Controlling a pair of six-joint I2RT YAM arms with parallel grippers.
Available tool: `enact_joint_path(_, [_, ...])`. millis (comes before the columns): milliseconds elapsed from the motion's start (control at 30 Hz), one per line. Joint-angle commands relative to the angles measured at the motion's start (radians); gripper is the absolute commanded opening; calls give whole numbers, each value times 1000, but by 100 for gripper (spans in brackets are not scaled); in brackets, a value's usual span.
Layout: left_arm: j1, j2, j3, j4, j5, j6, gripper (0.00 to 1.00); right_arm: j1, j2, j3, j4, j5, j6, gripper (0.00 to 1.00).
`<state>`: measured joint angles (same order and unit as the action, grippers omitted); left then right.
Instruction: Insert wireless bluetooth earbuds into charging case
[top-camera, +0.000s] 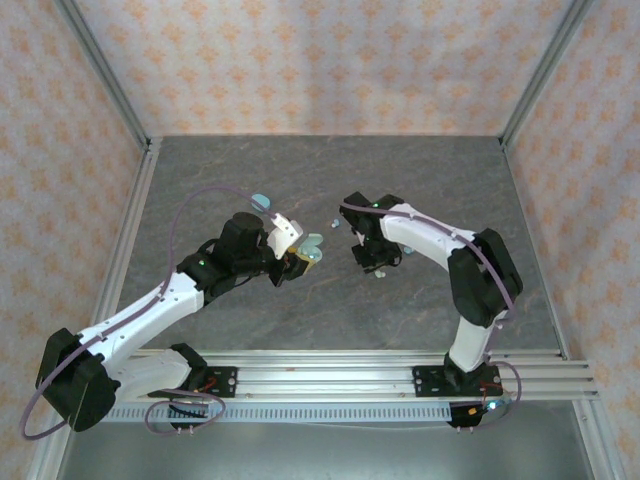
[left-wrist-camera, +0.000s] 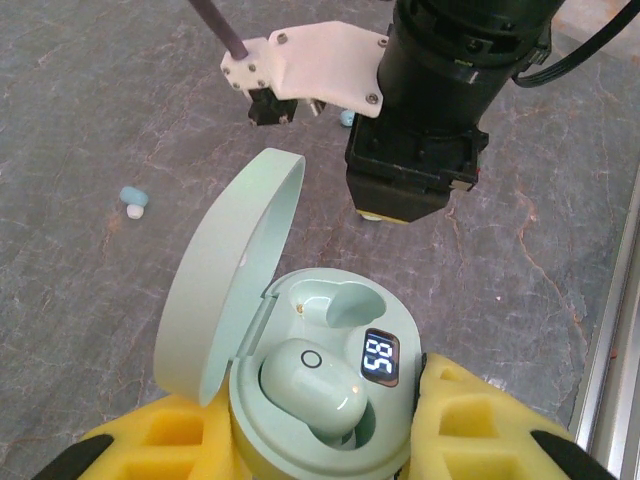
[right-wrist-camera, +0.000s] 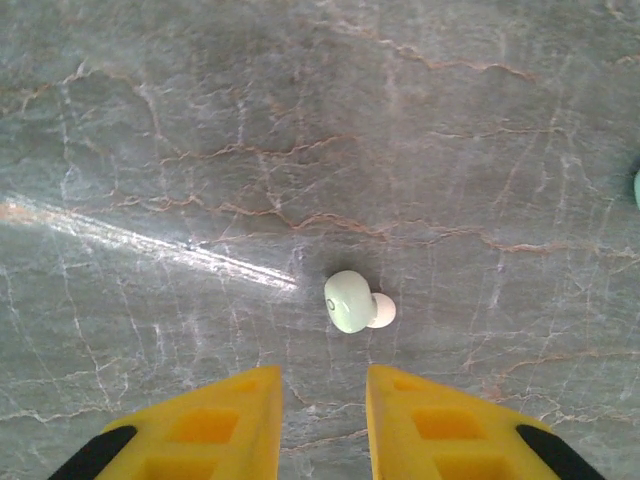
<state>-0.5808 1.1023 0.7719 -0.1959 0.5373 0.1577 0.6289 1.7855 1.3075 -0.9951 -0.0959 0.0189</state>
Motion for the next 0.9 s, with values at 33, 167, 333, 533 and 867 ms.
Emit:
enact_joint_path(33, [5, -16, 23, 6, -10, 6, 22, 17, 33, 13, -33, 82, -66, 29])
enact_joint_path(167, [6, -9, 33, -5, -7, 13, 21, 17, 56, 9, -24, 92, -81, 29])
enact_joint_path(333, [6, -7, 46, -35, -5, 30, 22, 17, 55, -7, -7, 99, -85, 29])
enact_joint_path(533, [6, -8, 45, -36, -5, 37, 21, 18, 71, -8, -8, 111, -86, 29])
enact_joint_path(867, [6, -1, 47, -33, -3, 36, 22, 18, 88, -18, 3, 113, -86, 29])
